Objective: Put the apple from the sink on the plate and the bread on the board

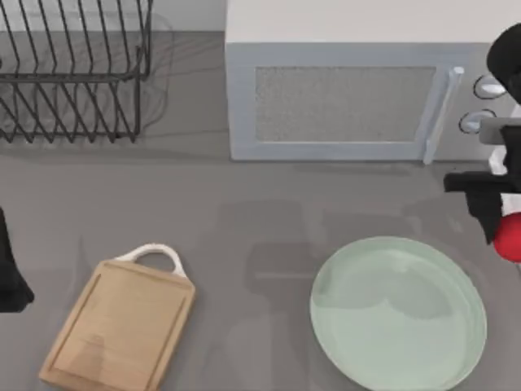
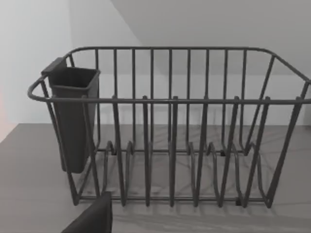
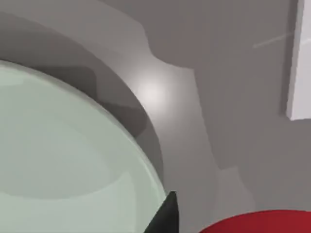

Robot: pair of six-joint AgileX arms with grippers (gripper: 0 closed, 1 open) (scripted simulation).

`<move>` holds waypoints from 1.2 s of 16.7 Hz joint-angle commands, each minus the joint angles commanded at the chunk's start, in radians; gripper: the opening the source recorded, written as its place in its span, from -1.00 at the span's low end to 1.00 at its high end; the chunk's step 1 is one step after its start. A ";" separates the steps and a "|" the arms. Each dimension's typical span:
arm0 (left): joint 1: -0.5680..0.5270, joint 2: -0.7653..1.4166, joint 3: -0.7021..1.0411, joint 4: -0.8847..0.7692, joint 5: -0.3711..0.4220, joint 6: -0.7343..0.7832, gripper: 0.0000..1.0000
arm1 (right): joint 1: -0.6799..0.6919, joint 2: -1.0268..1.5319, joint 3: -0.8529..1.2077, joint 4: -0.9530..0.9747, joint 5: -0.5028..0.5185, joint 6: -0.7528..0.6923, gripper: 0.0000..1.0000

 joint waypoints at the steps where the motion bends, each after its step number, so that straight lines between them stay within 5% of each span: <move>1: 0.000 0.000 0.000 0.000 0.000 0.000 1.00 | 0.050 -0.021 -0.011 -0.006 -0.001 0.044 -1.00; 9: 0.000 0.000 0.000 0.000 0.000 0.000 1.00 | 0.380 -0.134 -0.017 0.004 -0.019 0.295 -1.00; 16: 0.000 0.000 0.000 0.000 0.000 0.000 1.00 | 0.411 -0.143 -0.013 0.009 -0.021 0.316 -1.00; 20: 0.000 0.000 0.000 0.000 0.000 0.000 1.00 | 0.411 -0.143 -0.013 0.009 -0.021 0.316 -0.40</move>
